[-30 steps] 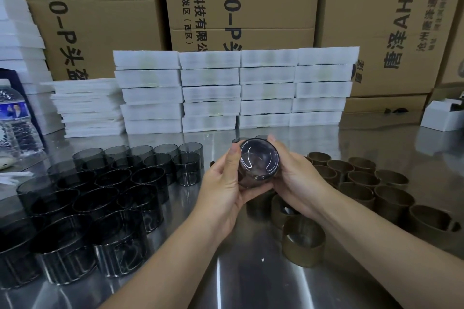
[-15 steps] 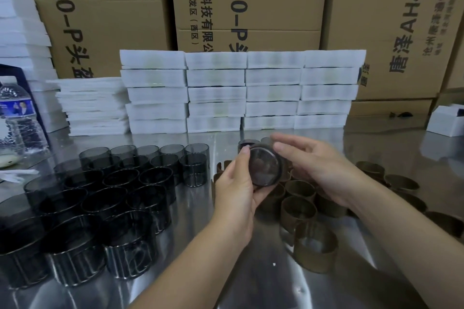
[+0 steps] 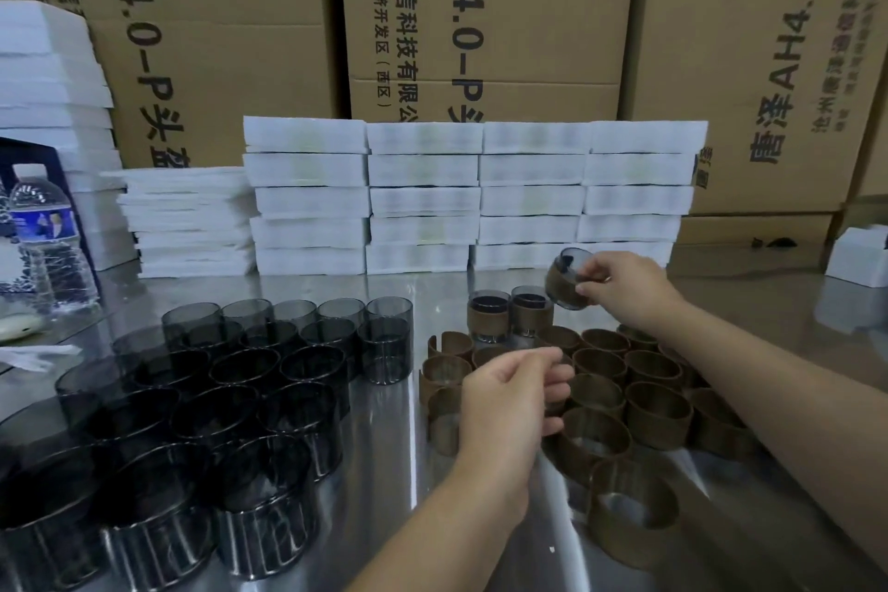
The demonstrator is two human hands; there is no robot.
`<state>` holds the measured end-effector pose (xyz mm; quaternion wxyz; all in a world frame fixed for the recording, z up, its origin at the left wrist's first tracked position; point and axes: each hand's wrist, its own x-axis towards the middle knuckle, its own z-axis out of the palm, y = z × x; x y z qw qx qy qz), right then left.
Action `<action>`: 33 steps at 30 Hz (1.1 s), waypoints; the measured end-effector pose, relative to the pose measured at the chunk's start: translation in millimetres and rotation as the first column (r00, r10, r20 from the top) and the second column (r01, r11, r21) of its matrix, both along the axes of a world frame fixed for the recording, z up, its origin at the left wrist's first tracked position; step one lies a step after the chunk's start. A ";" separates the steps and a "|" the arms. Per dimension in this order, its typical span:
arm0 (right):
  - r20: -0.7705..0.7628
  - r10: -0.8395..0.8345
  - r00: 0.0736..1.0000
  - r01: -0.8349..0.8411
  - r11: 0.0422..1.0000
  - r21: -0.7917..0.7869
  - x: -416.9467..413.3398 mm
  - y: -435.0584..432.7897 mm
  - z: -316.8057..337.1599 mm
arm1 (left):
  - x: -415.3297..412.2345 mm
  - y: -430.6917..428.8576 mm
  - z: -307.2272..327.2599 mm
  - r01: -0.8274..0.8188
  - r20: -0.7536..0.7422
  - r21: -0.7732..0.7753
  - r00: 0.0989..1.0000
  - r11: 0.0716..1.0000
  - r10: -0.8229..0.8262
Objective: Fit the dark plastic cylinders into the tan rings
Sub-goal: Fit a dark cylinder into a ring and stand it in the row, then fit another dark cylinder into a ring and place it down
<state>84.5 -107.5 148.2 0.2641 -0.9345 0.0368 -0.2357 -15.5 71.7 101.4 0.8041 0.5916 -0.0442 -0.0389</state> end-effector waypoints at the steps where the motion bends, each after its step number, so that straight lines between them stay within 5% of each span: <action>1: -0.006 -0.049 0.999 0.049 0.997 -0.052 5.4 -2.5 -5.6 | 0.0 0.3 1.2 0.001 0.002 -0.002 1.000 1.000 -0.001; 6: -0.061 -0.172 0.983 0.159 0.972 -0.176 22.2 -2.3 -19.7 | -0.9 2.2 4.6 0.009 0.004 -0.006 1.000 1.000 -0.009; 19: -0.113 -0.165 0.980 0.140 0.968 -0.208 38.8 2.2 -33.7 | 2.5 4.9 4.1 0.078 0.032 0.098 0.996 0.992 -0.082; 27: 0.103 0.138 0.985 -0.114 0.972 -0.205 13.7 54.4 0.0 | 5.2 2.5 -0.8 0.122 0.017 0.146 0.992 0.982 -0.126; 33: -0.136 0.427 0.894 -0.446 0.820 -0.358 -4.2 123.1 -1.9 | 18.0 5.3 -4.8 -0.018 -0.100 -0.061 0.995 0.998 0.012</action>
